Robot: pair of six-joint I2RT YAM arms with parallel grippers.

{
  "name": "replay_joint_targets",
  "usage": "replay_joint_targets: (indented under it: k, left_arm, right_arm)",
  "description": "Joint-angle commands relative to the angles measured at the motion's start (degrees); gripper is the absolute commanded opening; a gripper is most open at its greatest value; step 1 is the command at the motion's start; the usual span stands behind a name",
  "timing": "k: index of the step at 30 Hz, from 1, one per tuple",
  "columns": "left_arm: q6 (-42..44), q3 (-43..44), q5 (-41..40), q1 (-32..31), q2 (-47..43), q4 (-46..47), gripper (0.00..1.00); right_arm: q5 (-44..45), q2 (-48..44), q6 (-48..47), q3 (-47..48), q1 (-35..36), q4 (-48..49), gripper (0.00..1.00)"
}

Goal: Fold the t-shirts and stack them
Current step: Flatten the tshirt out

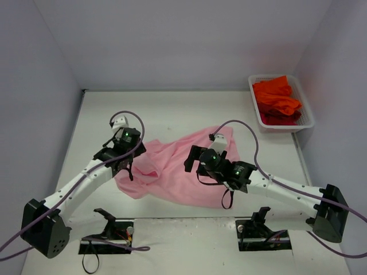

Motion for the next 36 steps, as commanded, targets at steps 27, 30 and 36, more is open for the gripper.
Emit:
replay_joint_targets:
  k: [27,30,36]
  left_arm:
    - [-7.67,-7.99,7.79,5.94,-2.67,-3.05,0.43]
    - [-7.67,-7.91,7.17,5.94,-3.2,-3.84,0.43]
    - [-8.11,-8.78,6.82,5.94,-0.57,-2.18,0.43]
  right_arm:
    - [1.72,1.42,-0.28,2.33,-0.28,0.44,1.0]
    - [1.45,1.77,-0.2,2.51,-0.28,0.44,1.0]
    - [1.45,0.89,-0.2,2.51,-0.28,0.44,1.0]
